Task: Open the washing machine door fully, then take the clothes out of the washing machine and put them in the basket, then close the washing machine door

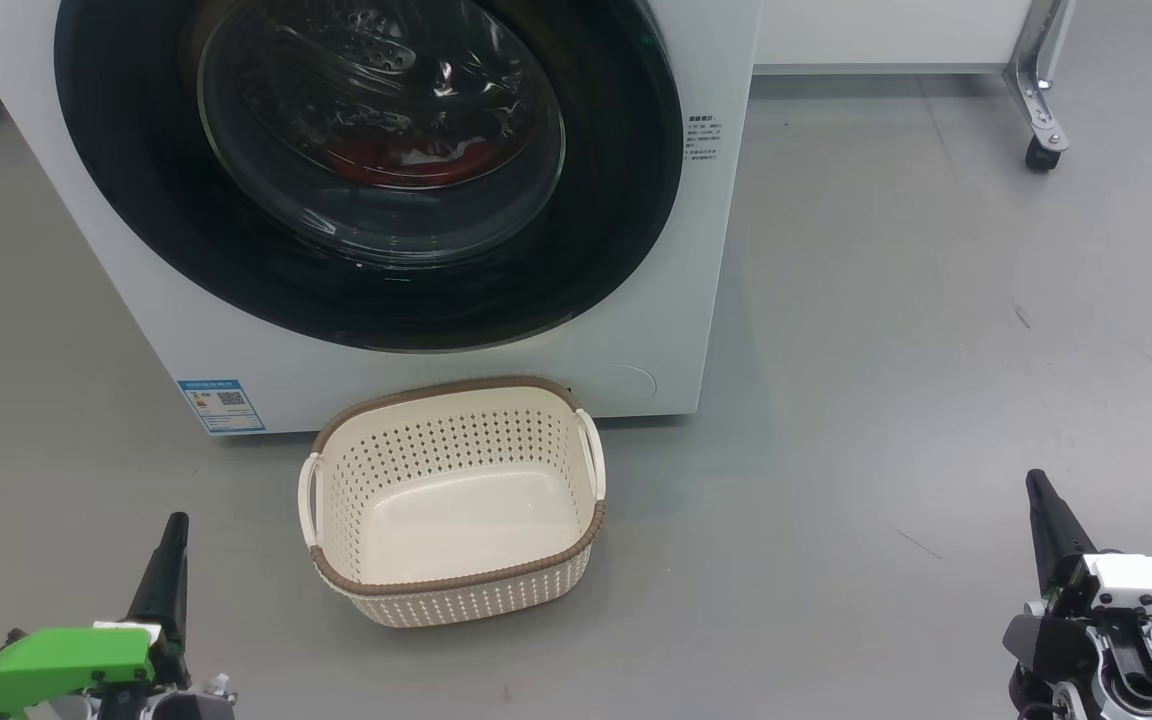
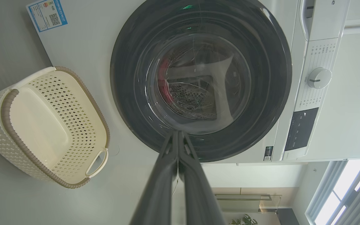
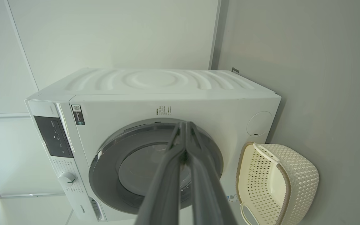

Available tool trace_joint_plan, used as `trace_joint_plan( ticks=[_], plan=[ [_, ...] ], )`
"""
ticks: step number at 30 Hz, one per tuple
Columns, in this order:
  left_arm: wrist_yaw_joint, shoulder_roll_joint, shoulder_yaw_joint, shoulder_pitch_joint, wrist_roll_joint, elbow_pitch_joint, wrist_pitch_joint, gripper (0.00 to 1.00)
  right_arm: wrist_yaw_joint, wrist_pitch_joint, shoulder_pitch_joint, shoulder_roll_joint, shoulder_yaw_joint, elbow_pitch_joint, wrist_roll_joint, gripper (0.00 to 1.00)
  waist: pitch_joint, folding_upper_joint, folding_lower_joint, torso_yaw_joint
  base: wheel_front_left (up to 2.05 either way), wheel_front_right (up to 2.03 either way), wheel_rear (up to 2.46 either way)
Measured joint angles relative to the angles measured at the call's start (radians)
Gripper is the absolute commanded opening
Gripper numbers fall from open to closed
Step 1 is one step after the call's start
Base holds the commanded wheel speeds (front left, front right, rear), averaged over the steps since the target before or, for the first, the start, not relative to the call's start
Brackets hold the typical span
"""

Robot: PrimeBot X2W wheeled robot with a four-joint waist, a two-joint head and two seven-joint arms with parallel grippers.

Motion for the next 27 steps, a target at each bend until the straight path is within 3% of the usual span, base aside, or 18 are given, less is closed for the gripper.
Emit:
trace_joint_plan(
  ticks=[27],
  plan=[
    [0.000, 0.000, 0.000, 0.000, 0.000, 0.000, 0.000, 0.00, 0.000, 0.004, 0.000, 0.000, -0.001, 0.000, -0.001, 0.00, 0.000, 0.0000, 0.0000, 0.000, 0.00, 0.00, 0.00]
  ],
)
